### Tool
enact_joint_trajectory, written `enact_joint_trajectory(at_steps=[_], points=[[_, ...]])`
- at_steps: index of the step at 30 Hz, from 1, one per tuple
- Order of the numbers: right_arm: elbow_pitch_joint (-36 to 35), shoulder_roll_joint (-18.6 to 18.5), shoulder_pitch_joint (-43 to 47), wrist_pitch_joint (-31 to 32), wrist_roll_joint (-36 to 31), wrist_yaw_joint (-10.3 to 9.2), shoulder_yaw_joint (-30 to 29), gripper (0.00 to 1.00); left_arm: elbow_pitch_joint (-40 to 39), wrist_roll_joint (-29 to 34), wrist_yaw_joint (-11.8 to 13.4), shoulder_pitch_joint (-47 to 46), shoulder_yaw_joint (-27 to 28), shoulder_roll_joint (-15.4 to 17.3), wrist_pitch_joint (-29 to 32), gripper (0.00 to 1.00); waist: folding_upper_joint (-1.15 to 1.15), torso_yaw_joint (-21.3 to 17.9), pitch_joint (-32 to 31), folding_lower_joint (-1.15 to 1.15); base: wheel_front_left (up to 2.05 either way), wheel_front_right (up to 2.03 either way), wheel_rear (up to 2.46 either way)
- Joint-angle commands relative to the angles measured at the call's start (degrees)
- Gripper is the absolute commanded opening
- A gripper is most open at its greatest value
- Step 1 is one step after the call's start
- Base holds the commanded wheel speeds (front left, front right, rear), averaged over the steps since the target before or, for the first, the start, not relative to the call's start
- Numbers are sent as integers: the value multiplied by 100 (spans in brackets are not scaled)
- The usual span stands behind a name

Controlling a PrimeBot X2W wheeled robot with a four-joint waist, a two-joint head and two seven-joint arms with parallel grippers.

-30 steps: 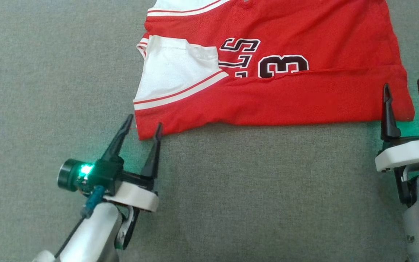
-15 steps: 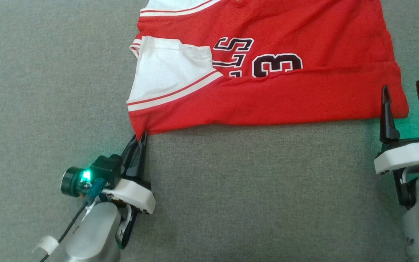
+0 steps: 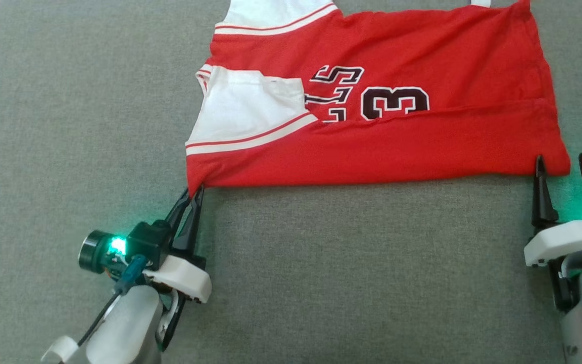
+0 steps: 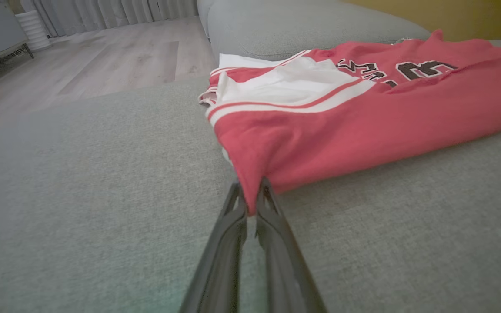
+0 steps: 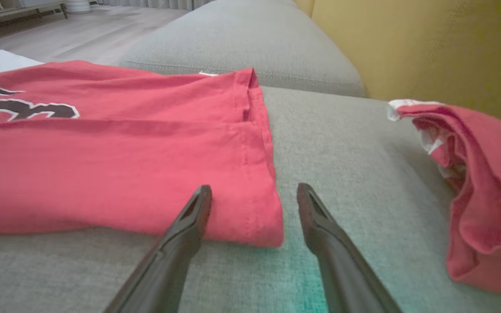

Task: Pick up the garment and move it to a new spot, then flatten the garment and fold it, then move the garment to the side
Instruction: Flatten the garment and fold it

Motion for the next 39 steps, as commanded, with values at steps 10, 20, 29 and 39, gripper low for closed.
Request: enact_joint_trajectory(at_steps=[10, 20, 29, 39], points=[[561, -174, -147, 396, 297, -5, 340, 0, -301, 154, -43, 104, 376, 224, -14, 0, 0, 11, -163, 0, 0, 0, 0], [371, -464, 37, 299, 664, -5, 571, 0, -743, 268, -41, 599, 524, 331, -14, 0, 0, -150, -426, 0, 0, 0, 0], [-471, -565, 1212, 332, 795, -5, 444, 0, -1371, 376, 33, 1592, 508, 410, -14, 0, 0, -216, -813, 0, 0, 0, 0], [-1391, -296, 2232, 723, 603, -5, 175, 0, -1630, 446, 52, 2106, 376, 503, -14, 0, 0, -289, -829, 0, 0, 0, 0]])
